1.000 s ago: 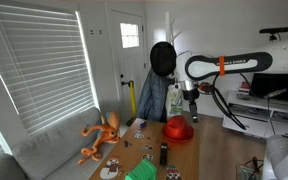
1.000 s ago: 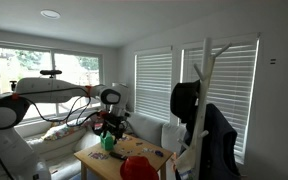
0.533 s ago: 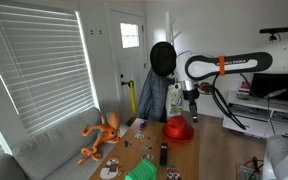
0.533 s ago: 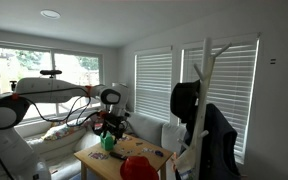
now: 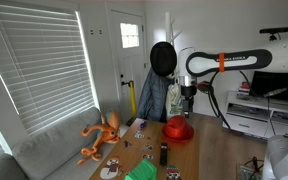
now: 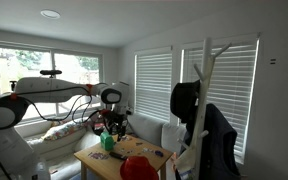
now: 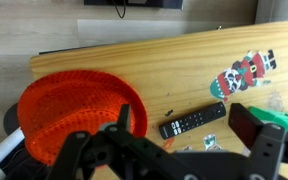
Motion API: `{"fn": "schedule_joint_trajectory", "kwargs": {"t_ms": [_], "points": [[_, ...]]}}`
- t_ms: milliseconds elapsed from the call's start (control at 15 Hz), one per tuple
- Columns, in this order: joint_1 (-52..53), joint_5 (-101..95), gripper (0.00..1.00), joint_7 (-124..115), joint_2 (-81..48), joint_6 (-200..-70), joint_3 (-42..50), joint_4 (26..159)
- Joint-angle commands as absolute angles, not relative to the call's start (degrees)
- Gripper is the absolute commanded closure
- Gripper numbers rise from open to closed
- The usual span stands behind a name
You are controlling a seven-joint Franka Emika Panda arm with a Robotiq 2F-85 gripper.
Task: Remove the black hat from the hanger and put it on the table
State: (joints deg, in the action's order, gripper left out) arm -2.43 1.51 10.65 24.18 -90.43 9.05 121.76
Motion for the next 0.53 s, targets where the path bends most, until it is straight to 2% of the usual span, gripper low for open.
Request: {"fn": "schedule_joint_trajectory", "kwargs": {"t_ms": [0, 467], "points": [[-4.5, 3.8, 0.0, 3.2, 24.6, -94.6, 8.2, 119.5], [-7.5, -0.1, 0.0, -10.5, 25.4, -111.3, 5.3, 119.7]]}}
